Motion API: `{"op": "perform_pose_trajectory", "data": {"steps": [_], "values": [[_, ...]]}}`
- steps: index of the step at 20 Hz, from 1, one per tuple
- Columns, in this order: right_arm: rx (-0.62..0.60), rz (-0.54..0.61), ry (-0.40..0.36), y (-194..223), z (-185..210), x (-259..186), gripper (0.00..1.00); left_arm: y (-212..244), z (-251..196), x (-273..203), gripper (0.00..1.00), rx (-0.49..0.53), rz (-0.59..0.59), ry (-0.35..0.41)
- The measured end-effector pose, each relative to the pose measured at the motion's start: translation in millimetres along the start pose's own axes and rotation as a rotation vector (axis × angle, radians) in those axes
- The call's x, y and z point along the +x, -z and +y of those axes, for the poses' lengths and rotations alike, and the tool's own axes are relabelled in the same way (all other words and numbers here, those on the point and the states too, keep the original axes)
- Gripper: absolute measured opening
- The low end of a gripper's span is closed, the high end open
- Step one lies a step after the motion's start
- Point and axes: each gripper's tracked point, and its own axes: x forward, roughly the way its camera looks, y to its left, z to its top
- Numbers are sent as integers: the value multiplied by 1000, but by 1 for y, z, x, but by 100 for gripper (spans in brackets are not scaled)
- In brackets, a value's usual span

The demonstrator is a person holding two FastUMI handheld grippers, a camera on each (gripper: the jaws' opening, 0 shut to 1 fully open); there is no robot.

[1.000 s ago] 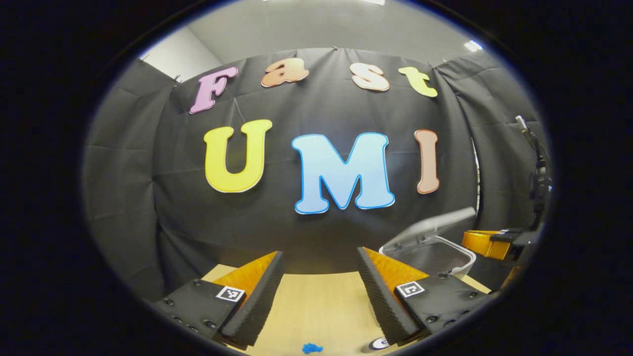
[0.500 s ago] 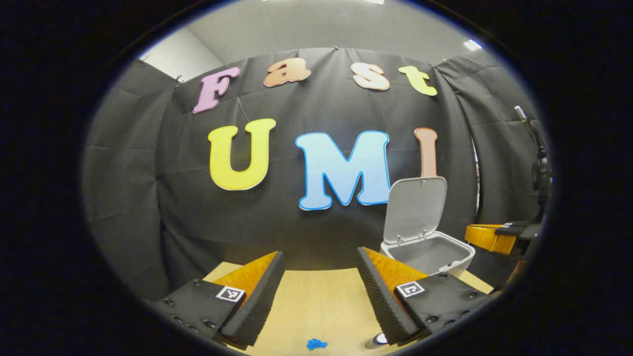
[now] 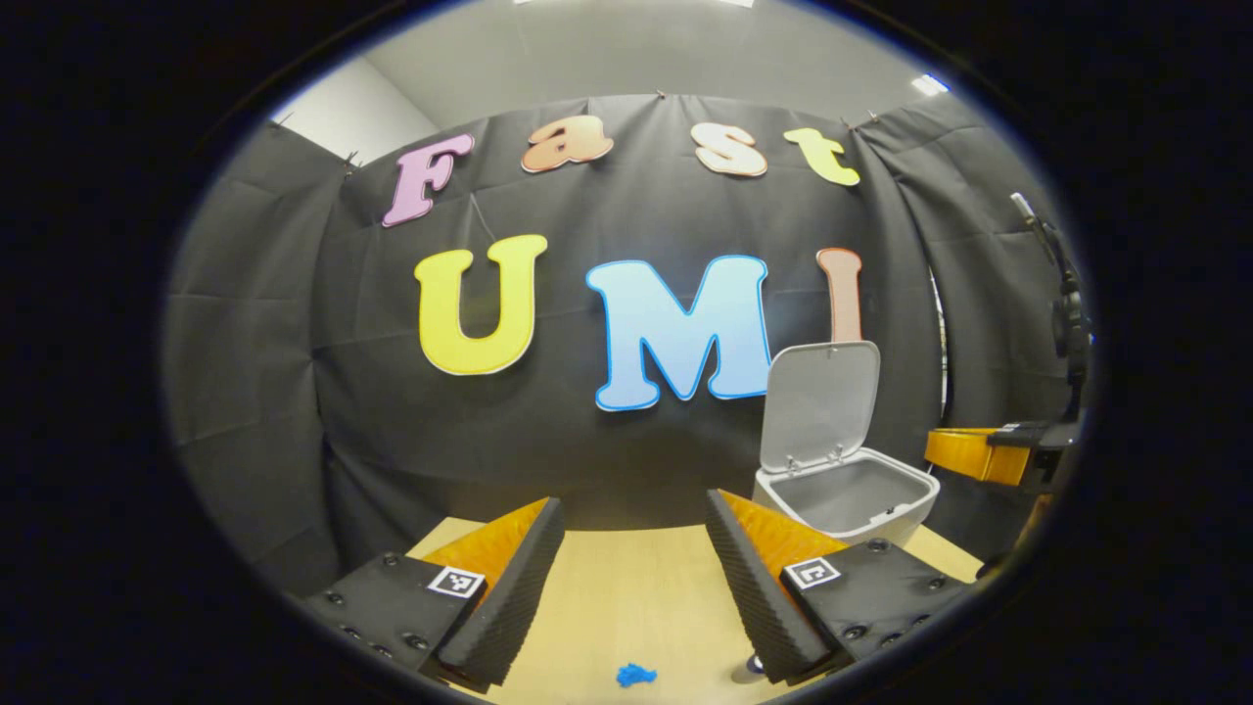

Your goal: Press the lid of the desktop garbage bin to open it, pick up the crumpled paper on the desktop and throw it into the bin, then pick up the pop can on the desktop and drop it into the bin, and finally close the garbage bin lid.

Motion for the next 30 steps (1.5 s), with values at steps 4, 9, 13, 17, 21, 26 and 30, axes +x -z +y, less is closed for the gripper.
{"op": "perform_pose_trajectory", "data": {"steps": [4, 9, 13, 17, 21, 26, 30], "values": [[4, -4, -7, -2, 3, -4, 1, 16, 2, -1, 96, 8, 15, 8], [4, -7, -14, -5, 6, -6, 1, 37, 7, 0, 95, 12, 40, 13], [-1, -5, -16, -7, 10, -6, 1, 56, 11, 1, 95, 13, 69, 15], [-12, -1, -15, -5, 10, -9, 1, 76, 19, 3, 100, 10, 96, 19], [-18, 1, -16, -7, 12, -9, 1, 108, 23, 3, 99, -13, 148, 21], [-25, 5, -20, -7, 12, -8, 1, 159, 25, 2, 95, -23, 231, 35], [-35, 17, -23, -4, 13, -9, 1, 195, 23, 2, 100, -19, 296, 47]]}}
